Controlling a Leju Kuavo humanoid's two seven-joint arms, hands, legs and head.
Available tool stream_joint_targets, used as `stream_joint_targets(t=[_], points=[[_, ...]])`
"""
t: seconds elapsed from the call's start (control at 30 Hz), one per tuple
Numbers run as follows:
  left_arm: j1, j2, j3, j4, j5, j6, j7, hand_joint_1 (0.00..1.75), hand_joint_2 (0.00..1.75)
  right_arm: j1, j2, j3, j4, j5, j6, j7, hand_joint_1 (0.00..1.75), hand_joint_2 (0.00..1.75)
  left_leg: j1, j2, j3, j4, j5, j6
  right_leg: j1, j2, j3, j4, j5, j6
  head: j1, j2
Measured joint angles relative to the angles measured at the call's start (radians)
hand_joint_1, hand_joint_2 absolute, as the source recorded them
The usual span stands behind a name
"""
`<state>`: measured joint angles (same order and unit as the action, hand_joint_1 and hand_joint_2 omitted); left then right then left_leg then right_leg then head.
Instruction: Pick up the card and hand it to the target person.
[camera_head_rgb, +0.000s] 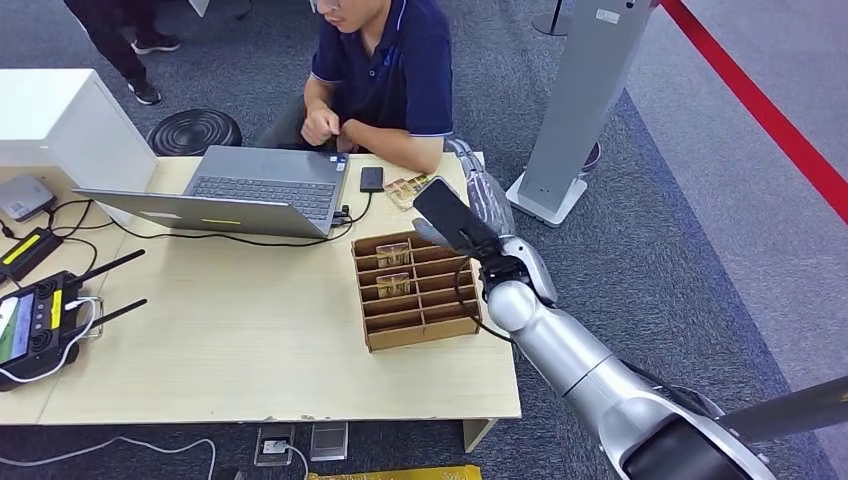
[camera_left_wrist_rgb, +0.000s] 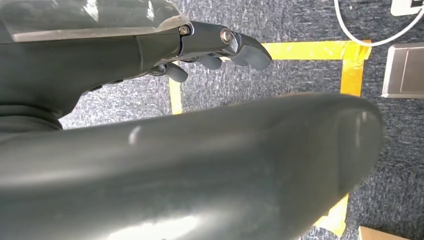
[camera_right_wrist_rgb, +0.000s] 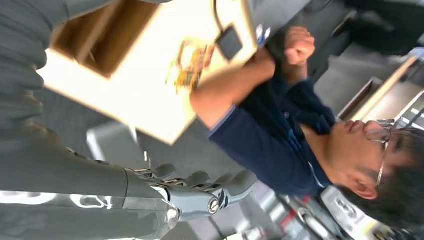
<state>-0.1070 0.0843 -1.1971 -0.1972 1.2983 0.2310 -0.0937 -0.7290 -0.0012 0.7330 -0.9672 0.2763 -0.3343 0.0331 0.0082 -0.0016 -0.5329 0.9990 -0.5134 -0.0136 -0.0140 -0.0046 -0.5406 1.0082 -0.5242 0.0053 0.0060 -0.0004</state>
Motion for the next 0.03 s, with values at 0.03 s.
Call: stream_joint_targets(t=[0.03], points=[[0.000, 0.000, 0.000, 0.000, 0.001, 0.000, 0.000, 0.00, 0.00, 0.007, -0.005, -0.003, -0.012, -0.024, 0.007, -0.004, 0.00, 1.75, 0.000, 0.000, 0.000, 0.000, 0.000, 0.000, 0.000, 0.000, 0.000, 0.000, 0.000, 0.000, 0.000, 0.000]])
